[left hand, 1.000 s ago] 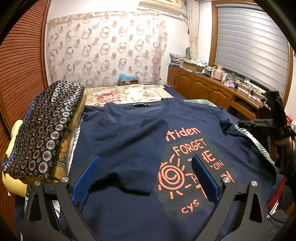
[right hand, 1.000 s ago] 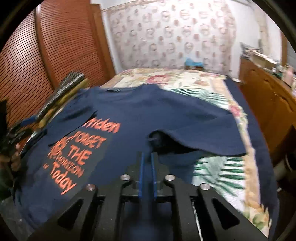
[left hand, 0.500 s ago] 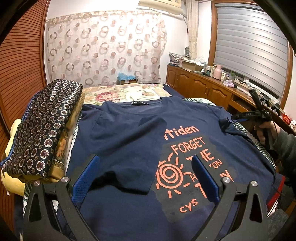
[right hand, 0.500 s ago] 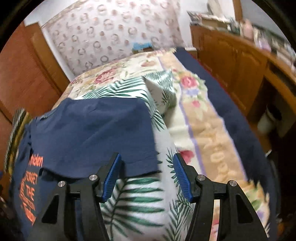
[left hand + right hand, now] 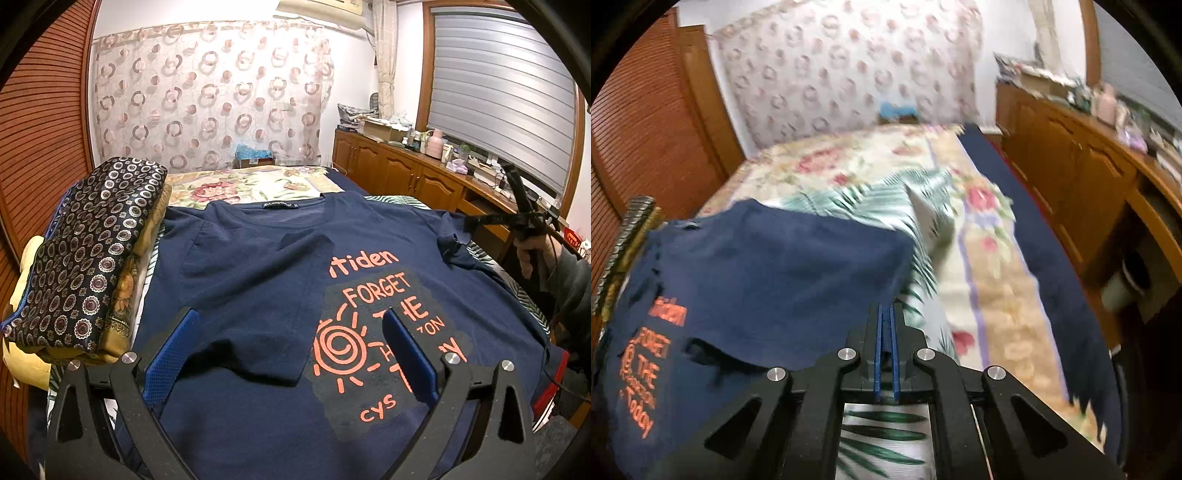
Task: Fold small clothes
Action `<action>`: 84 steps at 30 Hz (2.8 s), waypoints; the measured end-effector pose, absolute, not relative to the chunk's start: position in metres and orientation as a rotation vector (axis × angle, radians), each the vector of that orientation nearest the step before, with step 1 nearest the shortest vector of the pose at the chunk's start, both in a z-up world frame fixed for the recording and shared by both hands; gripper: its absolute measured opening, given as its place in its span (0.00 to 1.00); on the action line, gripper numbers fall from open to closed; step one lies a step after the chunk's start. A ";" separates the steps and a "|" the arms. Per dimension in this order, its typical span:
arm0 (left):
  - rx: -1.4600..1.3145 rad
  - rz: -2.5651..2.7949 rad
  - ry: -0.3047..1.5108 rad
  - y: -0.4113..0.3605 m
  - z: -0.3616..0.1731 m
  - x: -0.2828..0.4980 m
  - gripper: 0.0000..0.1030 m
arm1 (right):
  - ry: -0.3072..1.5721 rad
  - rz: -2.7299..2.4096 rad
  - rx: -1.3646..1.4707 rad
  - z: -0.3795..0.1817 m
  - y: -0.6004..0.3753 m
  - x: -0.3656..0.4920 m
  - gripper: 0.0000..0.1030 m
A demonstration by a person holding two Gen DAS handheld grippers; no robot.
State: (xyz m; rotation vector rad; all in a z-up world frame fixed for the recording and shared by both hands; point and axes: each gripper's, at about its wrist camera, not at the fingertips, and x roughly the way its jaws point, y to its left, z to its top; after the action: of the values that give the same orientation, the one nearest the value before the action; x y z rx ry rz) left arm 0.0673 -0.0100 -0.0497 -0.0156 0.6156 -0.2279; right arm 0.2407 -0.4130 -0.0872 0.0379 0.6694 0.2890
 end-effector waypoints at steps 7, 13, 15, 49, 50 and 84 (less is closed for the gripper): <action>-0.017 -0.227 0.612 -0.007 -0.049 0.066 0.97 | 0.592 0.460 -0.029 -0.058 -0.348 0.225 0.03; -0.026 -0.220 0.612 -0.001 -0.047 0.064 0.97 | 0.554 0.607 -0.066 -0.039 -0.283 0.223 0.03; -0.028 -0.219 0.611 -0.001 -0.047 0.064 0.97 | 0.548 0.603 -0.088 -0.036 -0.269 0.226 0.03; -0.038 -0.237 0.617 -0.007 -0.049 0.063 0.97 | 0.753 0.501 -0.355 -0.118 -0.255 0.210 0.32; -0.037 -0.238 0.617 -0.007 -0.049 0.063 0.97 | 0.749 0.514 -0.381 -0.118 -0.251 0.207 0.22; -0.042 -0.243 0.625 -0.007 -0.051 0.062 0.97 | 0.737 0.544 -0.392 -0.133 -0.223 0.211 0.03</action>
State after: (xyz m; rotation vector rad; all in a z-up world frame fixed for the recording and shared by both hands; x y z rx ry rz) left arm 0.0620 -0.0075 -0.0511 -0.0425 0.6251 -0.2426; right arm 0.2113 -0.2233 -0.1326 -0.3920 0.7368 0.5440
